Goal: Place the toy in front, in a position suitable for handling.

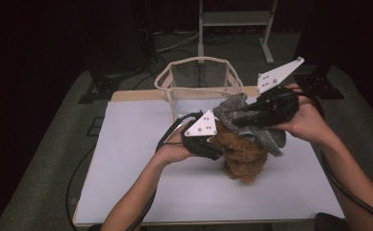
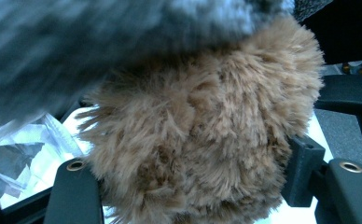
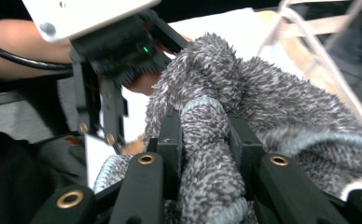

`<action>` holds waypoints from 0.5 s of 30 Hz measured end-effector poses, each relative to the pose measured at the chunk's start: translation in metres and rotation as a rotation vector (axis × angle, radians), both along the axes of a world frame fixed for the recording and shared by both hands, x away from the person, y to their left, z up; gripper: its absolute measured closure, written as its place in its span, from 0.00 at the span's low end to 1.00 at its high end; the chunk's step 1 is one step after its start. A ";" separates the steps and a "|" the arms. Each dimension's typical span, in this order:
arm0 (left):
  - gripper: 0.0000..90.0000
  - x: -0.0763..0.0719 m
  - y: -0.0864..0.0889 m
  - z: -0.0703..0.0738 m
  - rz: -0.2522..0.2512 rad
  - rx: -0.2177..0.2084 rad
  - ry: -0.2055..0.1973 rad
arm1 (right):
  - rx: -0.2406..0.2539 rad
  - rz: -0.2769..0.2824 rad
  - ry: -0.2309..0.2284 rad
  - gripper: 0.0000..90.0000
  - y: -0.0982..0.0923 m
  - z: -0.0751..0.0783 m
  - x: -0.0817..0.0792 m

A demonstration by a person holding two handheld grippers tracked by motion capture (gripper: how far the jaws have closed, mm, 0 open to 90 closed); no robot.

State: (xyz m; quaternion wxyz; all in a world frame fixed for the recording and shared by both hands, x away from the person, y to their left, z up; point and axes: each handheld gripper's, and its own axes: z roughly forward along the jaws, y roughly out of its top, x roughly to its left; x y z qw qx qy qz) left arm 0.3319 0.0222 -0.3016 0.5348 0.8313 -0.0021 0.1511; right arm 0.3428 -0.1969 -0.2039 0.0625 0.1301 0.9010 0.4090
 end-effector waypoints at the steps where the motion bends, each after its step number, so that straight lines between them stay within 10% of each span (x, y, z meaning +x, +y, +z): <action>1: 0.37 -0.001 0.001 0.000 0.004 0.008 -0.002 | -0.008 0.009 0.010 0.77 0.004 -0.001 0.000; 15: 0.35 -0.002 0.005 0.002 0.000 0.012 -0.003 | 0.018 -0.055 0.022 0.77 -0.036 0.008 0.001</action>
